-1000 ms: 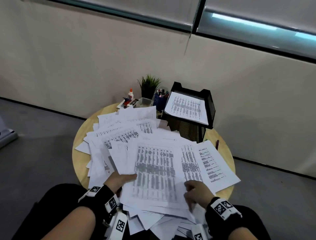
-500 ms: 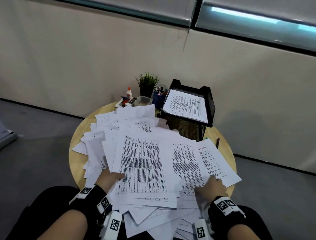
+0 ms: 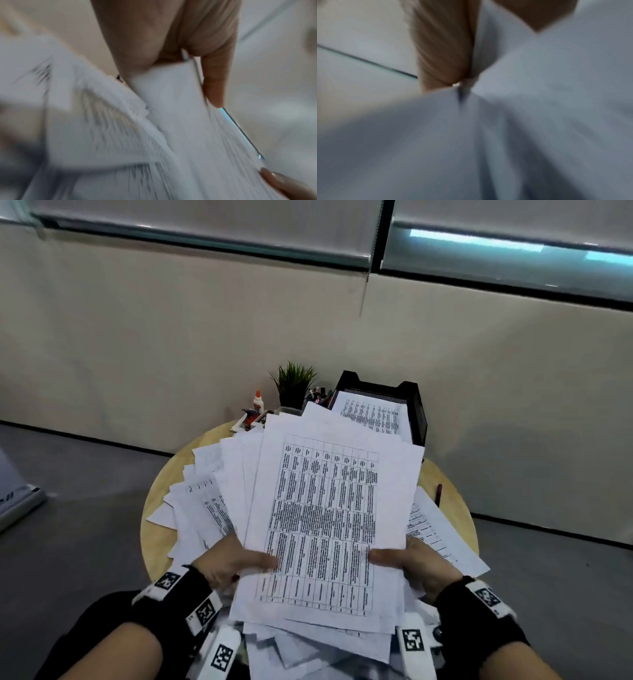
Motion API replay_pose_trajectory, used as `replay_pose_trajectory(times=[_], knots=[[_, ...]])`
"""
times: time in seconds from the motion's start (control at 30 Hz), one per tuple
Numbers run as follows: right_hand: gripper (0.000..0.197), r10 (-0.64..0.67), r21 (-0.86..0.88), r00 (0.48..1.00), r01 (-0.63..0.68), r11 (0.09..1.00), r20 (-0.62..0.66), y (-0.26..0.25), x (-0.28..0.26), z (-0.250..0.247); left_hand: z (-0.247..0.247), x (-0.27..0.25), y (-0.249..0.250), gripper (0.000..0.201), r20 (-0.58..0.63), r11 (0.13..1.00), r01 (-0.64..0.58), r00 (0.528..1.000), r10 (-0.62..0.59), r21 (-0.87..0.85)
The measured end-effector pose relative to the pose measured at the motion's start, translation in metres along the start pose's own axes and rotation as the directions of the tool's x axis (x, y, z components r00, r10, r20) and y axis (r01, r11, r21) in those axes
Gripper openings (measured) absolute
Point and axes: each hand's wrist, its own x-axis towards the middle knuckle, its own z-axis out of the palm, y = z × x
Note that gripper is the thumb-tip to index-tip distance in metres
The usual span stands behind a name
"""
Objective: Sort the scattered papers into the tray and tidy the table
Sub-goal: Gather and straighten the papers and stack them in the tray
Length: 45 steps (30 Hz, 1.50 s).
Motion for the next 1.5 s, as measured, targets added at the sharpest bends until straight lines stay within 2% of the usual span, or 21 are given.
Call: replay_pose_trajectory(times=[0.07,0.17,0.23,0.27,0.37,0.43,0.5,0.53,0.57,0.63,0.7,0.8,0.9,0.97,1.03,1.13,1.2,1.3,1.4,1.5], knots=[[0.072,-0.070,-0.119,0.998,0.070,0.990,0.006,-0.006,0.000,-0.004,-0.002,0.006,0.017,0.088,0.057,0.999,-0.022,0.998,0.020,0.038],[0.054,-0.125,-0.294,0.989,0.095,0.951,-0.083,-0.019,0.001,-0.003,0.002,0.015,0.049,0.088,0.028,0.997,-0.072,0.997,0.073,-0.020],[0.026,-0.202,-0.261,0.972,0.166,0.951,-0.118,-0.033,-0.003,0.001,0.010,0.021,0.069,0.087,0.020,0.989,-0.149,0.989,0.150,-0.017],[0.023,-0.264,-0.268,0.955,0.221,0.938,-0.136,-0.042,-0.004,0.005,0.015,0.025,0.077,0.084,-0.002,0.981,-0.191,0.982,0.191,-0.024],[0.027,-0.372,-0.207,0.903,0.330,0.921,-0.215,-0.069,-0.009,0.013,0.029,0.036,0.102,0.056,-0.075,0.961,-0.268,0.962,0.264,-0.062],[0.033,-0.436,-0.212,0.881,0.397,0.893,-0.186,-0.077,-0.005,0.012,0.034,0.041,0.113,0.061,-0.098,0.958,-0.275,0.959,0.267,-0.078],[0.066,-0.484,-0.184,0.853,0.453,0.872,-0.194,-0.077,-0.002,0.012,0.035,0.047,0.114,0.071,-0.111,0.952,-0.294,0.952,0.284,-0.085],[0.073,-0.497,-0.144,0.842,0.476,0.867,-0.211,-0.075,-0.001,0.013,0.036,0.049,0.111,0.073,-0.114,0.950,-0.296,0.952,0.285,-0.095],[0.070,-0.504,-0.110,0.831,0.493,0.863,-0.235,-0.072,0.001,0.013,0.037,0.050,0.107,0.077,-0.113,0.954,-0.285,0.955,0.274,-0.094],[0.054,-0.510,-0.064,0.825,0.511,0.857,-0.244,-0.064,0.005,0.015,0.042,0.050,0.096,0.077,-0.102,0.968,-0.235,0.969,0.226,-0.083],[0.042,-0.509,-0.030,0.820,0.520,0.853,-0.263,-0.059,0.004,0.021,0.046,0.052,0.087,0.071,-0.160,0.971,-0.231,0.963,0.218,-0.066],[0.035,-0.531,-0.032,0.792,0.548,0.836,-0.301,-0.065,0.005,0.028,0.047,0.061,0.083,0.095,-0.247,0.962,-0.264,0.939,0.239,-0.072],[0.041,-0.608,-0.026,0.737,0.630,0.776,-0.295,-0.080,0.006,0.025,0.054,0.057,0.106,0.063,-0.166,0.932,-0.357,0.925,0.342,-0.071],[0.056,-0.630,-0.046,0.730,0.643,0.765,-0.265,-0.085,0.005,0.022,0.054,0.054,0.117,0.059,-0.113,0.910,-0.407,0.910,0.398,-0.072],[0.062,-0.634,-0.057,0.733,0.642,0.765,-0.247,-0.079,0.005,0.017,0.049,0.054,0.112,0.071,-0.091,0.912,-0.399,0.915,0.392,-0.089],[0.042,-0.554,-0.060,0.787,0.561,0.826,-0.270,-0.054,0.007,0.013,0.044,0.052,0.084,0.085,-0.076,0.963,-0.270,0.960,0.269,-0.003],[0.028,-0.501,-0.093,0.813,0.498,0.862,-0.296,-0.036,0.010,0.014,0.042,0.053,0.062,0.088,-0.095,0.976,-0.218,0.972,0.216,-0.007],[0.031,-0.483,-0.081,0.808,0.486,0.870,-0.337,-0.026,0.011,0.020,0.045,0.055,0.048,0.094,-0.179,0.984,-0.177,0.969,0.170,-0.021],[0.037,-0.549,-0.067,0.744,0.570,0.819,-0.381,-0.045,0.012,0.025,0.057,0.051,0.069,0.064,-0.204,0.966,-0.252,0.950,0.237,-0.053],[0.035,-0.610,-0.100,0.684,0.629,0.771,-0.400,-0.076,0.006,0.026,0.066,0.052,0.094,0.054,-0.218,0.936,-0.344,0.922,0.321,-0.075]])
